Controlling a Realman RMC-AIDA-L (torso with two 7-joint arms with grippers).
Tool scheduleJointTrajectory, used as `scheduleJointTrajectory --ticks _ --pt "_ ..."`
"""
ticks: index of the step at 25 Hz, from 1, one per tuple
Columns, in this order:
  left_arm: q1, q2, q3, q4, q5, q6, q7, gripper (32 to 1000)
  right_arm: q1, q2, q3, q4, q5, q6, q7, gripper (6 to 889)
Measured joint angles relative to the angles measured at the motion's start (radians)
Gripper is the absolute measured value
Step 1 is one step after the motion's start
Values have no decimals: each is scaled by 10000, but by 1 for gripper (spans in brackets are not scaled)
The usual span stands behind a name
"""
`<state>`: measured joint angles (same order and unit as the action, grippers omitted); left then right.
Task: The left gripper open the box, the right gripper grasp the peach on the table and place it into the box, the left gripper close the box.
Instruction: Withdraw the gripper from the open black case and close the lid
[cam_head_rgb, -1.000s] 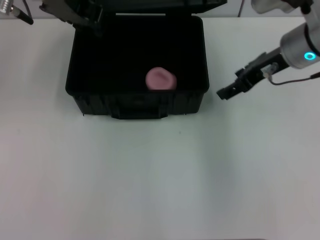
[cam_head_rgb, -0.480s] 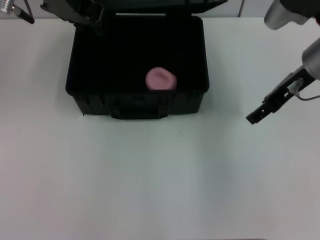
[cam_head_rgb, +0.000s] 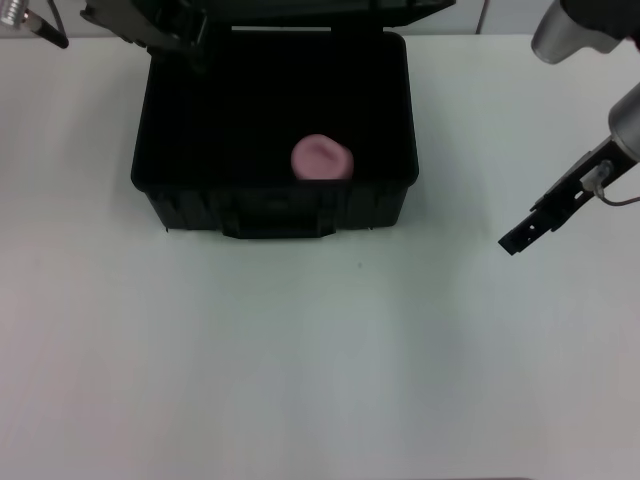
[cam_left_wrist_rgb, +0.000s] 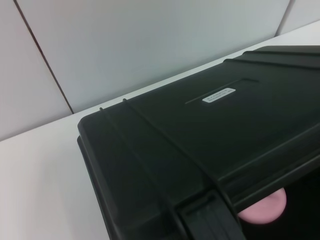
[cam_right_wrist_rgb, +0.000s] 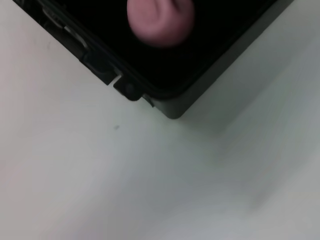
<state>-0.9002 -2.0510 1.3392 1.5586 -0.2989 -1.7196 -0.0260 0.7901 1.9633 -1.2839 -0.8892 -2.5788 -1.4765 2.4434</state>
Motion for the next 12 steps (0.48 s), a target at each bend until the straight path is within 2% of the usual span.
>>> scheduleJointTrajectory --ticks 12 --pt "-6 0 0 0 13 -1 0 383 10 -28 0 -27 -13 -68 77 830"
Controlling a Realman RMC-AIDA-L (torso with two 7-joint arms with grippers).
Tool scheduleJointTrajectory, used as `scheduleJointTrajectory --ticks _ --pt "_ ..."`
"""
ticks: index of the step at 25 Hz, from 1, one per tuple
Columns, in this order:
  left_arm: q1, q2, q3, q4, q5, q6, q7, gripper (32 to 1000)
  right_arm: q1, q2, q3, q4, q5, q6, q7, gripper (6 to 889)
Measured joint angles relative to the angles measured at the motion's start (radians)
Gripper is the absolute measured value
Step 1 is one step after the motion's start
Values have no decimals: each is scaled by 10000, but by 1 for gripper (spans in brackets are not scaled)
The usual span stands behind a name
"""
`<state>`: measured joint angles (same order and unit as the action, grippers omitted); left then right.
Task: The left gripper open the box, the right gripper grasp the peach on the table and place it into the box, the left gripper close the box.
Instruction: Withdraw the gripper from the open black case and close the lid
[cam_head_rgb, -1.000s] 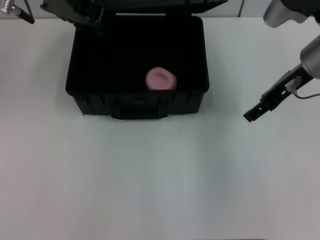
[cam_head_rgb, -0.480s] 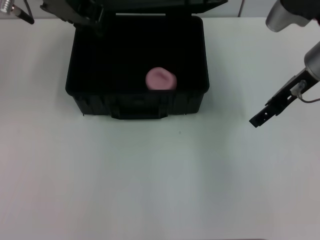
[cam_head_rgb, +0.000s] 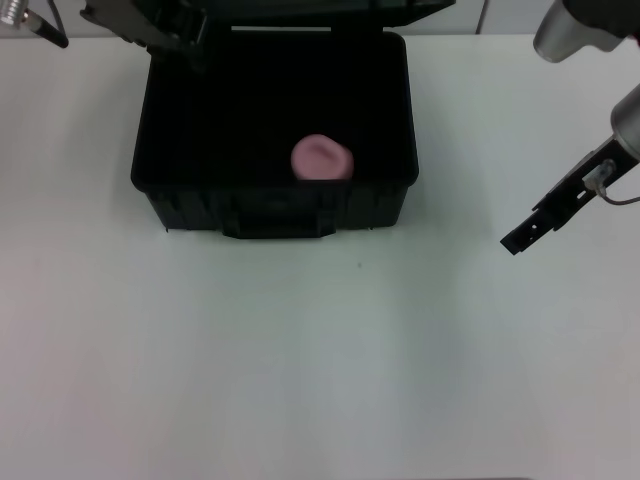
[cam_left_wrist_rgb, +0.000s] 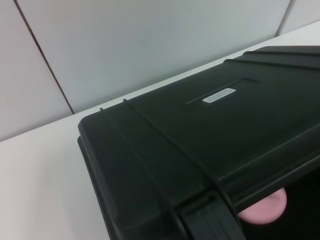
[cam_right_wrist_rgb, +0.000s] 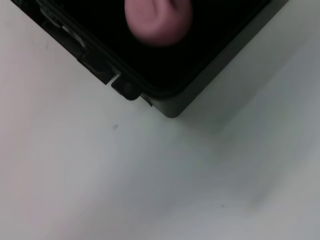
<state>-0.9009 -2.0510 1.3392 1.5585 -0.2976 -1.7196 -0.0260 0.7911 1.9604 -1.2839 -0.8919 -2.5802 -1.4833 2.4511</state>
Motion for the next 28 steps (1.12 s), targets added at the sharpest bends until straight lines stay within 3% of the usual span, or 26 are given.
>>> scheduleJointTrajectory --ticks 11,28 --pt "-26 0 -26 0 20 -2 6 382 5 0 0 -3 0 50 2 830" --pt "32 -12 -16 0 478 -210 -231 586 -4 -12 -1 -36 1 121 2 830"
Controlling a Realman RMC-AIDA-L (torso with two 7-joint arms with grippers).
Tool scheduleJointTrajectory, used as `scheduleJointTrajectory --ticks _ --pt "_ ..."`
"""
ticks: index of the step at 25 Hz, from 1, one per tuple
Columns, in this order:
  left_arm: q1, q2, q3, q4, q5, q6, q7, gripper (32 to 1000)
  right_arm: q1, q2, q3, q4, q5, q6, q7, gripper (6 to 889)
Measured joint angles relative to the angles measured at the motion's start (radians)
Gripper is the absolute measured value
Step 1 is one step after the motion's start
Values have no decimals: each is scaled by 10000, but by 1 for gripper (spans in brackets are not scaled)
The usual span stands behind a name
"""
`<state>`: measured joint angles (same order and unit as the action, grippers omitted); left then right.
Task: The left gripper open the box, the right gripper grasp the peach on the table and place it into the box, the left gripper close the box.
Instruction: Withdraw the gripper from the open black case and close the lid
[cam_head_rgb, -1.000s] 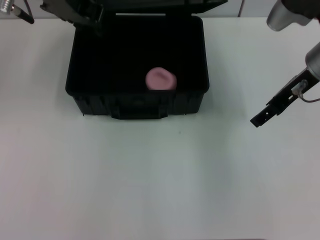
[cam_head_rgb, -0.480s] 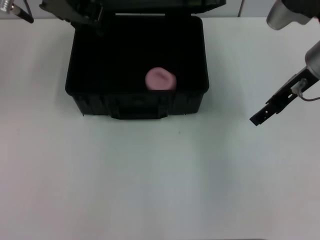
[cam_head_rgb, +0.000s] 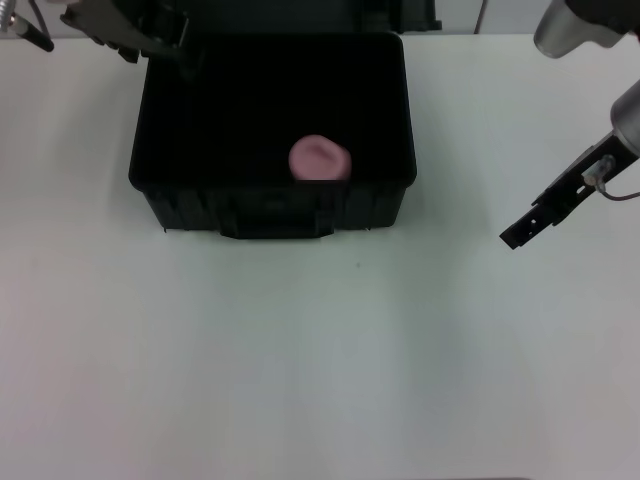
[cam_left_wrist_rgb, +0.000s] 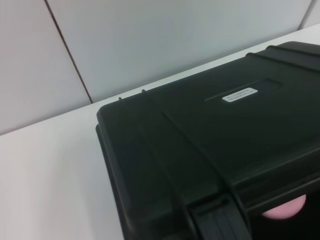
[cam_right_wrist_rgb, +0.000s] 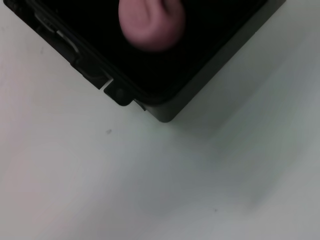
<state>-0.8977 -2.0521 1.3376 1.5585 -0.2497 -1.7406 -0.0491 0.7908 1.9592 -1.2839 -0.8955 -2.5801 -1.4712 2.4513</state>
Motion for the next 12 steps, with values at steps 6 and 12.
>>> scheduleJointTrajectory --ticks 6,12 --pt "3 8 16 0 194 -101 -83 603 -6 -3 0 -4 0 17 0 830" --pt "15 0 3 2 86 -187 -43 634 -16 -4 15 3 0 36 0 830"
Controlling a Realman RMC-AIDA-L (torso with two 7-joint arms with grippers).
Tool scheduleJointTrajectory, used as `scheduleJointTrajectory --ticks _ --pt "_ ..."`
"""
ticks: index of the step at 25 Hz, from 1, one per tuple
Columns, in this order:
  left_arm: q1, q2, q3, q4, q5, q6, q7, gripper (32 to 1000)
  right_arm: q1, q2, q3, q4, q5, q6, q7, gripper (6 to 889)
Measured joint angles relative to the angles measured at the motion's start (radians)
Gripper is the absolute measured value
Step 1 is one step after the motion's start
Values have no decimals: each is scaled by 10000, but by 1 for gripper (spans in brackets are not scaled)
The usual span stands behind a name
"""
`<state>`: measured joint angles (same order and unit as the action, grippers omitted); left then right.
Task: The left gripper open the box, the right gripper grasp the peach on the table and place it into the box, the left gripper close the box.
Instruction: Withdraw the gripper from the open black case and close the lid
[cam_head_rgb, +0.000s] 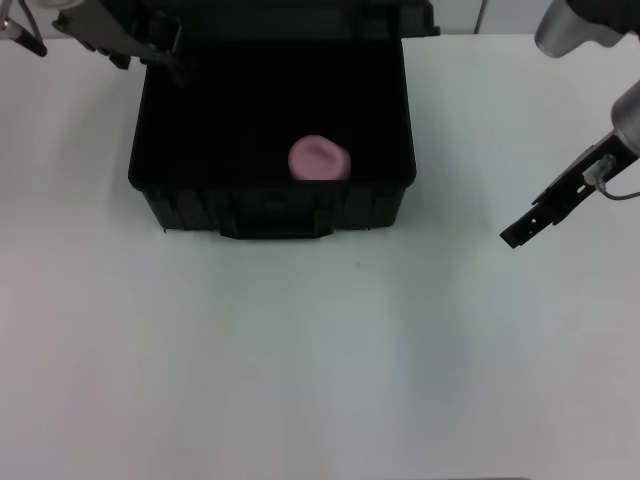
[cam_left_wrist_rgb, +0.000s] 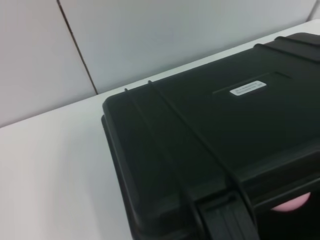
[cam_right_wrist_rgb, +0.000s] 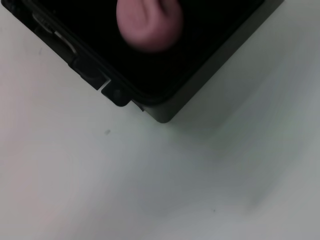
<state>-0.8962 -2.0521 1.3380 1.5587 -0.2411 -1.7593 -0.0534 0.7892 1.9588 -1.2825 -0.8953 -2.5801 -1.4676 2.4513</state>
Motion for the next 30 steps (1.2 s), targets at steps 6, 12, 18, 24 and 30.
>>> scheduleJointTrajectory --ticks 6,12,18,24,30 --pt "94 -3 16 80 -191 -17 43 681 10 0 1 -6 0 3 0 830" --pt "135 6 -13 87 -339 -32 112 880 3 0 1 -6 0 26 0 830" --pt "150 17 -27 87 -266 -53 117 877 14 8 1 -6 0 33 0 830" --pt "159 42 -59 91 -77 -78 132 877 6 14 1 -6 -1 43 0 830" --pt "156 43 -70 103 -58 -193 152 877 10 16 1 9 0 53 0 830"
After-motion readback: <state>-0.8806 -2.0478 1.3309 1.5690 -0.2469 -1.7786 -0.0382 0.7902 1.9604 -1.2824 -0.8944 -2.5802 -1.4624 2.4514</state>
